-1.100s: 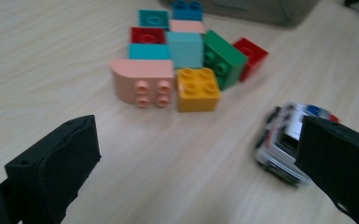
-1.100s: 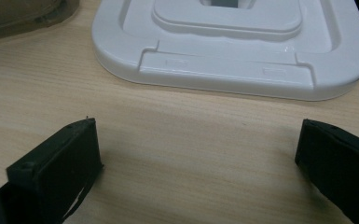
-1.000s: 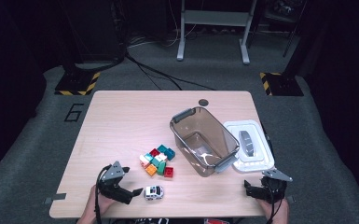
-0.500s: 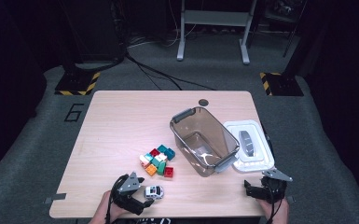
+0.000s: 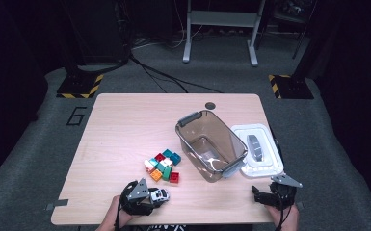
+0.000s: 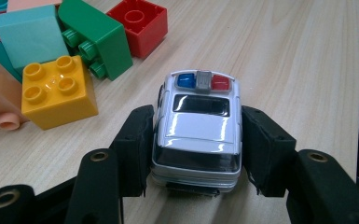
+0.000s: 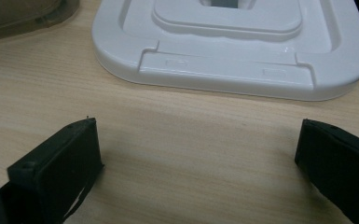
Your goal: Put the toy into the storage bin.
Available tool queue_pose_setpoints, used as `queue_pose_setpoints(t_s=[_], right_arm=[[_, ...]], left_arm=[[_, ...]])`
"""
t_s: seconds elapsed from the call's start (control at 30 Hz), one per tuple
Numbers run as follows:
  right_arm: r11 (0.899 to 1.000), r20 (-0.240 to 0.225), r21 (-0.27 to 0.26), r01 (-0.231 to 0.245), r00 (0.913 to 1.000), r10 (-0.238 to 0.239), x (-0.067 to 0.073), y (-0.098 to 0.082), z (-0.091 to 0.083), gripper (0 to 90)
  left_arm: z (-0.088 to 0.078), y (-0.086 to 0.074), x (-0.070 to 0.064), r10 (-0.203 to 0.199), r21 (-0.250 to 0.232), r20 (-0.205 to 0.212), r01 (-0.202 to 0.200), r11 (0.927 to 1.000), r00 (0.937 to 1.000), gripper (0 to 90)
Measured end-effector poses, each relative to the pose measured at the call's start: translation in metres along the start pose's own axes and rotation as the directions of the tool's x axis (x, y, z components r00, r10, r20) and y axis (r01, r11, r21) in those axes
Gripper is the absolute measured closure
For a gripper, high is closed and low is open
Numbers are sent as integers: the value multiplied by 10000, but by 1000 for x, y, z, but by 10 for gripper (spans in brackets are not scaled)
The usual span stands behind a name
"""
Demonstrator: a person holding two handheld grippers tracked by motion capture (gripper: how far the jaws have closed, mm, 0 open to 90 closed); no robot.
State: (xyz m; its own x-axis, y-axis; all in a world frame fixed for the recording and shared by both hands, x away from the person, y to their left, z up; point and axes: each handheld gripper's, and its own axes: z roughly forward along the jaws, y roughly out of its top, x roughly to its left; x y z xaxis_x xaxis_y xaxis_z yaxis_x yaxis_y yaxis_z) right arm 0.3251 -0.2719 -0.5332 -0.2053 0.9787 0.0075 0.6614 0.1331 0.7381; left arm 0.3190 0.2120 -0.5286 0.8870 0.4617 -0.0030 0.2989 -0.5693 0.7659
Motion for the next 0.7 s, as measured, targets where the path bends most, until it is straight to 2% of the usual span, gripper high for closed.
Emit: queue_pose_setpoints(t_s=[0.1,0.2,0.47,0.53,0.7], right_arm=[[10000,0,1,4,10000,-4,0,0,0,0],[10000,-1,-4,3,10000,-3,0,0,0,0],[10000,1,-16,11,10000,-11,0,0,0,0],[10000,-1,-22,70,10000,-70,-1,0,0,0],[10000,-9,-24,67,10000,-67,-1,0,0,0]], left_arm=[[-3,2,1,23,-71,-6,-23,10000,10000,479],[-10,8,4,-197,-411,-115,192,9990,9997,479],[-25,19,8,-329,-837,-242,308,9960,9992,481],[-30,25,9,-183,-791,-334,156,9967,9993,481],[-36,33,13,-241,-946,-483,195,9953,9985,481]])
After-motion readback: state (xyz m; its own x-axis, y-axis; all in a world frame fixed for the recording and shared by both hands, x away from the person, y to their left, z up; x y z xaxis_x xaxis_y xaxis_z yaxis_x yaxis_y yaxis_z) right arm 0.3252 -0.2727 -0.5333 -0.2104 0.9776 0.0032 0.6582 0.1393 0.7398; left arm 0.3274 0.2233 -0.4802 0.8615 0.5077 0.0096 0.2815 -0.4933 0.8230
